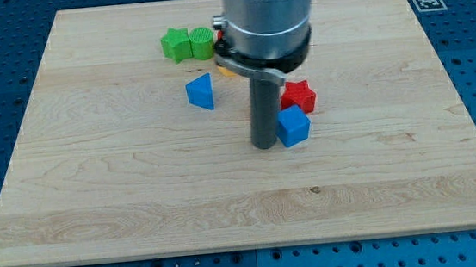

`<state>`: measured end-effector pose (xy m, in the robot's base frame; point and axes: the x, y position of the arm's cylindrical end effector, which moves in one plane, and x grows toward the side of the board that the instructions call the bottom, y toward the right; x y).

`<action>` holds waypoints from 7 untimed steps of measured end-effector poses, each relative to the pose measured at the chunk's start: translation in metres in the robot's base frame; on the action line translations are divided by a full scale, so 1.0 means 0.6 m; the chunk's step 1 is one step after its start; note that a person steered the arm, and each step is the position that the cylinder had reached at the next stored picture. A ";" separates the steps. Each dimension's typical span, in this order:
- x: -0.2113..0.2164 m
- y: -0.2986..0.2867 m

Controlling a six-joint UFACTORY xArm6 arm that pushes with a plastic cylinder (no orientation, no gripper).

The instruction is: Push the blue triangle close to the yellow hexagon

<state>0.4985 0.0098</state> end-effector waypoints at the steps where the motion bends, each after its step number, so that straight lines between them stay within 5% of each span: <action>1: -0.025 -0.121; 3: -0.122 -0.144; 7: -0.144 -0.141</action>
<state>0.4122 -0.0749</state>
